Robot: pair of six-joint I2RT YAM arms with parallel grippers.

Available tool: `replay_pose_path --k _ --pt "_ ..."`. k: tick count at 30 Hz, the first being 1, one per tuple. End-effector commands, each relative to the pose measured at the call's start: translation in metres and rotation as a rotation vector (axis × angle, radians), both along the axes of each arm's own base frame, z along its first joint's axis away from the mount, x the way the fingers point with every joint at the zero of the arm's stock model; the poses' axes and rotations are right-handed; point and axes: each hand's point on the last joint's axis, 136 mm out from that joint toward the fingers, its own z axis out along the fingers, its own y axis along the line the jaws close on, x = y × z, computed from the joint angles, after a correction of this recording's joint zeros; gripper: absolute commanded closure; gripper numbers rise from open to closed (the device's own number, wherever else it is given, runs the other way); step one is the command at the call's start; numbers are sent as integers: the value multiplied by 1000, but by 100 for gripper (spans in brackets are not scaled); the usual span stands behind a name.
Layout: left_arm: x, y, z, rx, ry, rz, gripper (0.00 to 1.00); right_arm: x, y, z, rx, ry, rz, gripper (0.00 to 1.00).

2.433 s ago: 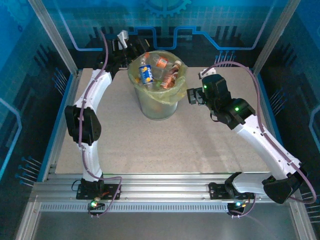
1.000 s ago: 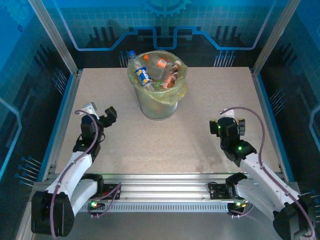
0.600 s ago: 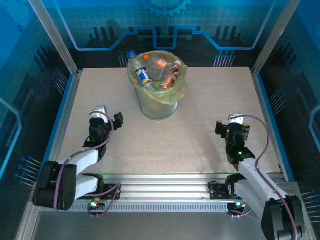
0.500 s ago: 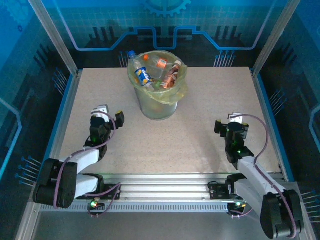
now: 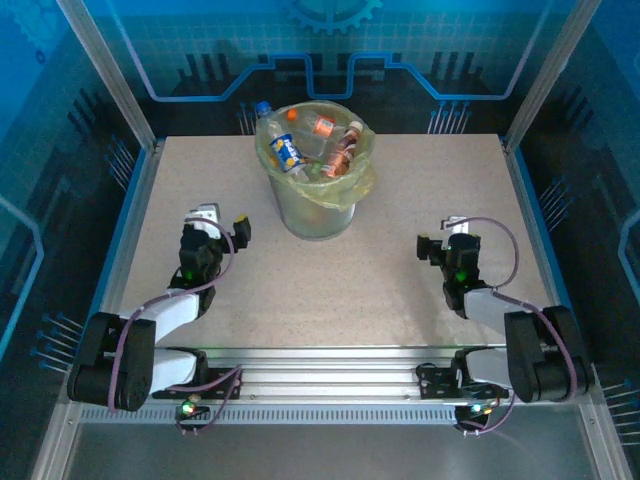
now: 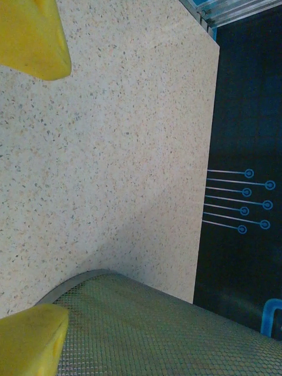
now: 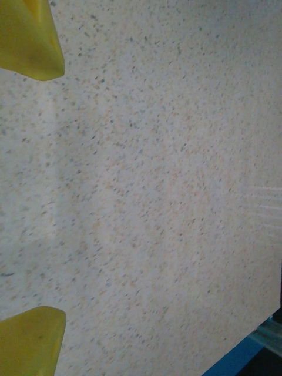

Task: Put the plastic bottles in the bin

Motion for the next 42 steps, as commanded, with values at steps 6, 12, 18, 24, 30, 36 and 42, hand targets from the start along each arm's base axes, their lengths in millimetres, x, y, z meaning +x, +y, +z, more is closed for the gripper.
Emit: replay_pose_path --k 6,12,18,24,30,36,42 --pt "8 -8 16 7 -44 -36 1 39 6 12 30 -86 73 0" --pt "9 -7 15 8 -37 -29 1 42 14 4 32 -68 121 0" --pt "9 -7 15 8 -35 -29 1 44 22 3 16 -57 161 0" --pt "11 -6 14 22 -20 -27 1 44 22 3 15 -57 161 0" --pt "0 12 -7 126 97 44 1 44 22 2 15 -57 161 0" --pt "-7 18 -26 146 104 64 1 44 22 2 15 -56 162 0" --pt "8 14 -24 109 54 56 1 44 22 2 15 -57 162 0"
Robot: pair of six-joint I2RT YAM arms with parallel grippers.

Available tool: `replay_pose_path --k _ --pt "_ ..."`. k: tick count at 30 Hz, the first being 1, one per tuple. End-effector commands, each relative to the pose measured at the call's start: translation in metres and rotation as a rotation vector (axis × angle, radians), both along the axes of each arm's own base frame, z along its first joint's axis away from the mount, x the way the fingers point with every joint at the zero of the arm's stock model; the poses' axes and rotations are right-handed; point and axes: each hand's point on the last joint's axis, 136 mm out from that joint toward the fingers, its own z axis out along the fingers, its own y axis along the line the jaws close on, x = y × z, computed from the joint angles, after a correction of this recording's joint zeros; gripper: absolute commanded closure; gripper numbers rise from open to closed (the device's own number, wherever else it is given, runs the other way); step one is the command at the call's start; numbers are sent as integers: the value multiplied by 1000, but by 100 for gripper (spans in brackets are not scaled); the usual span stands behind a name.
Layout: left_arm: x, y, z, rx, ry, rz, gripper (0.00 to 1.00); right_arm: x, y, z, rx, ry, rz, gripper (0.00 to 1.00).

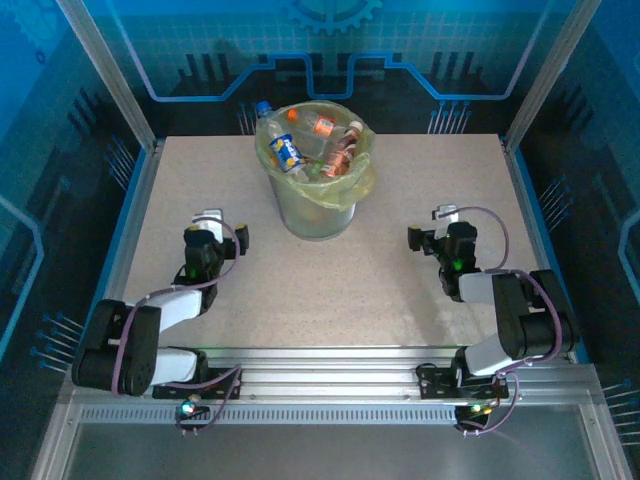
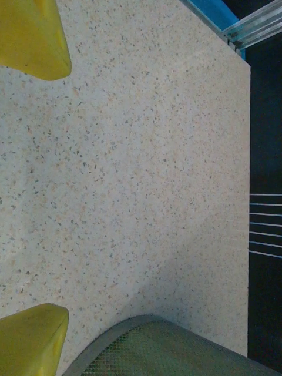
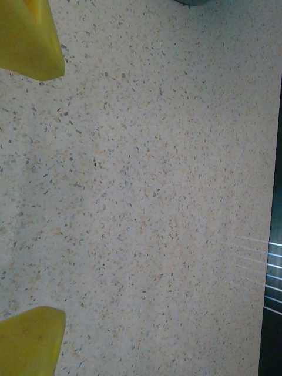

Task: Put the plastic bottles in the bin

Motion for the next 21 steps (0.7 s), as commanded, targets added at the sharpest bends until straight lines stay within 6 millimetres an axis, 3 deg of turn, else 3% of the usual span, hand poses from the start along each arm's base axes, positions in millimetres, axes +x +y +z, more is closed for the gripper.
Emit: replay_pose_path --k 1,12,21 --pt "13 0 14 6 -90 -3 1 8 2 10 -3 -40 14 0" --pt "25 9 -11 -14 -79 21 1 8 2 11 -3 -40 14 0" --pt "30 -6 -16 -124 -22 -151 1 8 2 10 -3 -40 11 0"
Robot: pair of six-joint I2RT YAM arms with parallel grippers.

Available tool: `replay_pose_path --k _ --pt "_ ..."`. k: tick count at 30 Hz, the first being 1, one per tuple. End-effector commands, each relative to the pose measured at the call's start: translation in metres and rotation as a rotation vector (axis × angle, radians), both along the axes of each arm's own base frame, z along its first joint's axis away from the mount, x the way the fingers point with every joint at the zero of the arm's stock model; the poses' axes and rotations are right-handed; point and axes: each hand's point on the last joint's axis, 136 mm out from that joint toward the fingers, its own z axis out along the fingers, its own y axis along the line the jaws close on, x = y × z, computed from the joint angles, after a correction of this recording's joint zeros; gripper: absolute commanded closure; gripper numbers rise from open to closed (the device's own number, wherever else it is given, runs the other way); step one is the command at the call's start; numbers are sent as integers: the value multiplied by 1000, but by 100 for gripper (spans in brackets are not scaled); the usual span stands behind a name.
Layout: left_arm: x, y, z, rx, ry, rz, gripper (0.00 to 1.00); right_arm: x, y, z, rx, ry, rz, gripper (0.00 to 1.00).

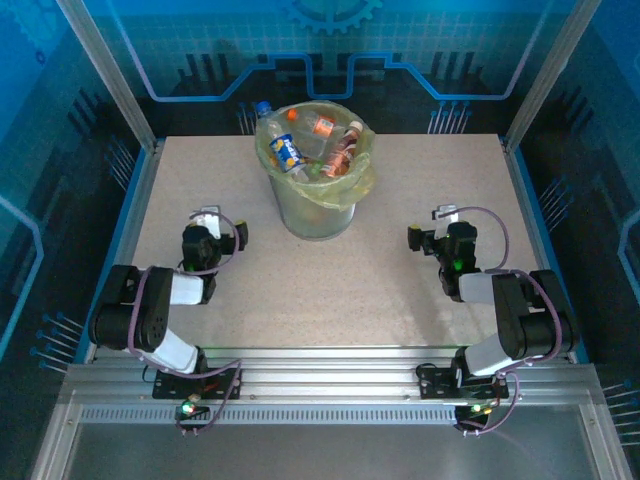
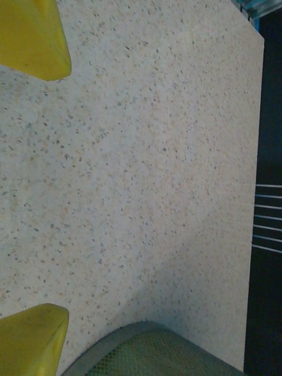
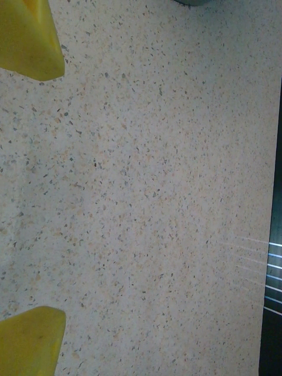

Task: Put the plastic bottles in the bin

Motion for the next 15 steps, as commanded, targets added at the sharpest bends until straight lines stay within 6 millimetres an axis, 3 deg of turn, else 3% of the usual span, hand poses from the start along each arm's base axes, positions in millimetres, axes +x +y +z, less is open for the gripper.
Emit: replay_pose_path --k 1,7,8,15 --pt "4 -14 5 -50 -12 -92 1 8 2 11 -3 -40 12 0" --pt "4 -14 5 -46 -11 -90 1 8 4 11 -1 -40 25 0" --pt "4 -14 4 -46 -10 -90 1 9 17 10 11 -35 116 0" --pt "4 -14 5 -46 -11 -90 1 8 17 10 32 -32 135 0"
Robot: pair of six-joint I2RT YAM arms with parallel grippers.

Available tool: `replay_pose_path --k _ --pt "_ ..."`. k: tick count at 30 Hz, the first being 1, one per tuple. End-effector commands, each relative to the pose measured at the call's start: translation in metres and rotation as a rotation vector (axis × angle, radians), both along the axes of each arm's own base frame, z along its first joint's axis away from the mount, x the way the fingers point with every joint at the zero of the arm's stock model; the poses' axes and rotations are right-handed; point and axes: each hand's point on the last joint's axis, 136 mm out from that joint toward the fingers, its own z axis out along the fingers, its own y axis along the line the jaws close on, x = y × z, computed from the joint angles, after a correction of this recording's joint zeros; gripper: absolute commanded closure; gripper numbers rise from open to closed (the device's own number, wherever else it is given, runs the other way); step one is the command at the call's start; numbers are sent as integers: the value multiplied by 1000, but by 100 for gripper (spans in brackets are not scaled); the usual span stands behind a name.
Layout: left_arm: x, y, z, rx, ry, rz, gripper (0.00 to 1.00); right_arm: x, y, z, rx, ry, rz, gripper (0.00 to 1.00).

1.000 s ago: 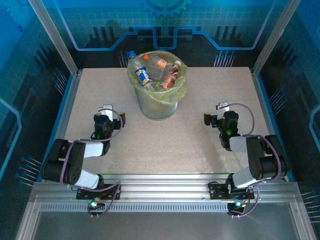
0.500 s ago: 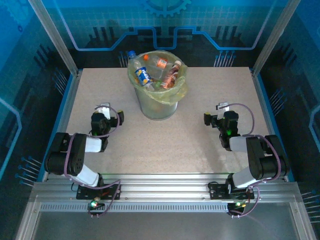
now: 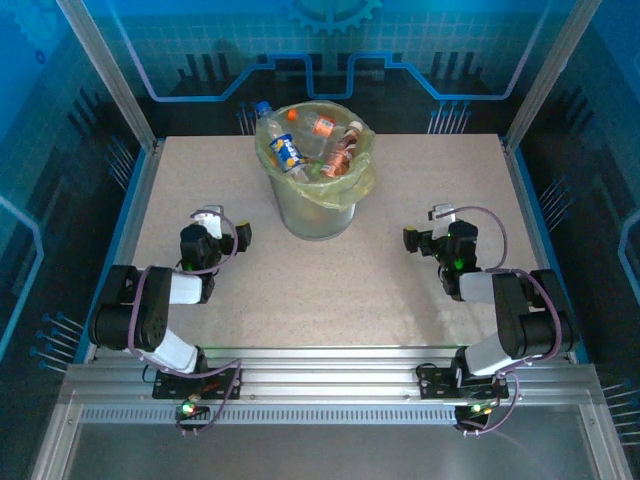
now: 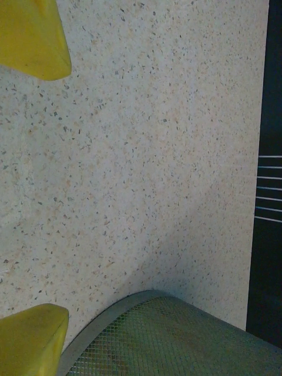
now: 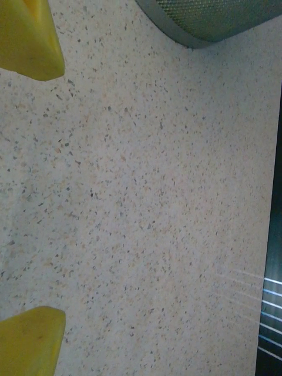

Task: Put the plastic bottles in the bin

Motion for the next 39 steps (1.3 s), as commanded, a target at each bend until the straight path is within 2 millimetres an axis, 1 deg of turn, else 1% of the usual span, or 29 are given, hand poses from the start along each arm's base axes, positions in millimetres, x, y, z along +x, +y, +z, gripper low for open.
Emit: replay_pose_path --k 1,17,20,39 --pt "4 -2 5 -16 -14 -14 1 7 0 9 6 -30 24 0" --pt "4 -2 5 -16 -12 -14 1 7 0 9 6 -30 23 0" --pt "4 -2 5 -16 -11 -14 1 4 11 10 12 -43 98 0" --pt "4 -2 5 -14 -12 -16 1 3 11 10 13 -42 100 0"
